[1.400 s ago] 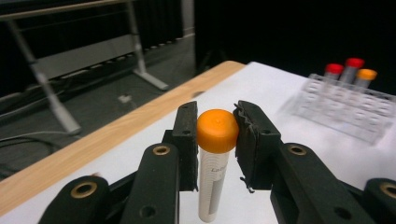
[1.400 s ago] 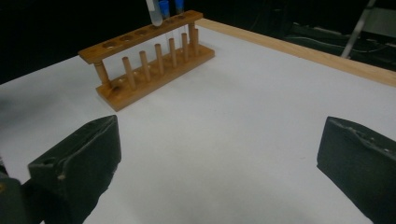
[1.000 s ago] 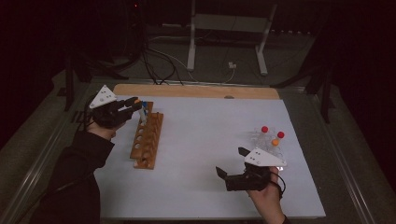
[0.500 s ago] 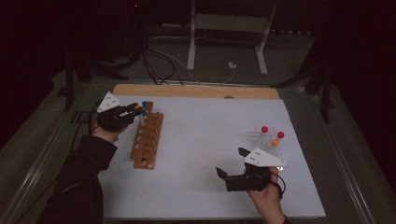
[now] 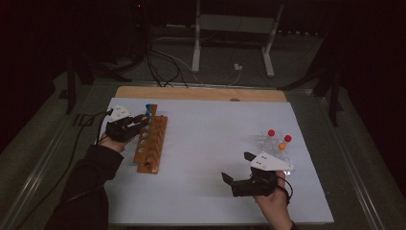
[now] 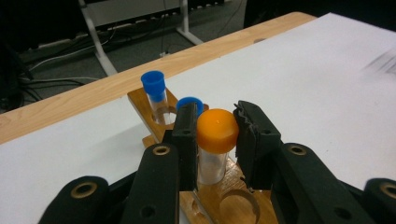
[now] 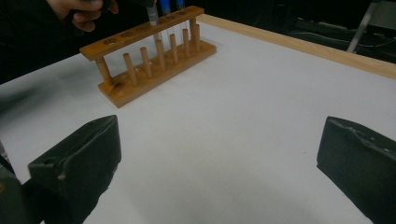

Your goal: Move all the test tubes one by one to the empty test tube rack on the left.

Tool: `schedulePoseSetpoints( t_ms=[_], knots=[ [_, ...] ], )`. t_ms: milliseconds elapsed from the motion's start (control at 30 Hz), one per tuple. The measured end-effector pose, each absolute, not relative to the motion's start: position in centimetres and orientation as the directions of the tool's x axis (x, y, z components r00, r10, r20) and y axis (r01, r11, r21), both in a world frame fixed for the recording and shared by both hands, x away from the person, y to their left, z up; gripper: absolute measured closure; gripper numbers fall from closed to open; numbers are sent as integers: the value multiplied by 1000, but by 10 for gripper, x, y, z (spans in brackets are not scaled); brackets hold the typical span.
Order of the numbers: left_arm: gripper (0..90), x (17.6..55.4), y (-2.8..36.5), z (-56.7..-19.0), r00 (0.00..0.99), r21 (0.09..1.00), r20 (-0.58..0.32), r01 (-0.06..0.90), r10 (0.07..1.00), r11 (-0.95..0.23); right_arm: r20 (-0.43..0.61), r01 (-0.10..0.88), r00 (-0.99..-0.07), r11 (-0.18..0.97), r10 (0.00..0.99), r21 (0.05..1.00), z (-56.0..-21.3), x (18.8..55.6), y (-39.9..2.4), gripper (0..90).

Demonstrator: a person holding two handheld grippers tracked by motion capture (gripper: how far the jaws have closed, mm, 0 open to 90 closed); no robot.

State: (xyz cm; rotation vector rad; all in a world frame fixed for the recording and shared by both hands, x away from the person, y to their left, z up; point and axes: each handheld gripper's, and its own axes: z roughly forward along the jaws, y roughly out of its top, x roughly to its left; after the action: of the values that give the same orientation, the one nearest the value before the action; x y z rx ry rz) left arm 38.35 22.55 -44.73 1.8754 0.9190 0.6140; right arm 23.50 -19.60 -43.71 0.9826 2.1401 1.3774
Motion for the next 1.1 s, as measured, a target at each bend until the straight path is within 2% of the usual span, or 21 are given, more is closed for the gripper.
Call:
schedulePoseSetpoints(
  t_ms=[200, 400, 667, 733, 833, 933, 1100],
  knots=[
    [716, 383, 224, -450, 597, 885, 49, 346, 801, -313, 34, 339, -669, 264, 743, 903, -437, 235, -196, 0],
    [695, 383, 224, -448, 604, 883, 24, 362, 797, -300, 37, 340, -669, 260, 743, 904, -436, 235, -197, 0],
    [346, 366, 222, -431, 632, 894, 28, 331, 774, -303, 40, 326, -656, 236, 753, 915, -429, 235, -205, 0],
    [216, 360, 221, -427, 651, 897, 5, 332, 759, -291, 25, 315, -647, 237, 762, 919, -425, 236, -211, 0],
    [101, 349, 219, -424, 676, 902, -15, 327, 737, -282, -2, 289, -626, 234, 780, 928, -419, 238, -224, 0],
    [22, 339, 216, -424, 700, 903, -26, 323, 714, -284, -18, 273, -599, 225, 801, 935, -415, 240, -237, 0],
    [14, 321, 215, -423, 729, 920, -41, 295, 683, -259, -15, 274, -521, 184, 853, 944, -409, 240, -268, 0]
  ],
)
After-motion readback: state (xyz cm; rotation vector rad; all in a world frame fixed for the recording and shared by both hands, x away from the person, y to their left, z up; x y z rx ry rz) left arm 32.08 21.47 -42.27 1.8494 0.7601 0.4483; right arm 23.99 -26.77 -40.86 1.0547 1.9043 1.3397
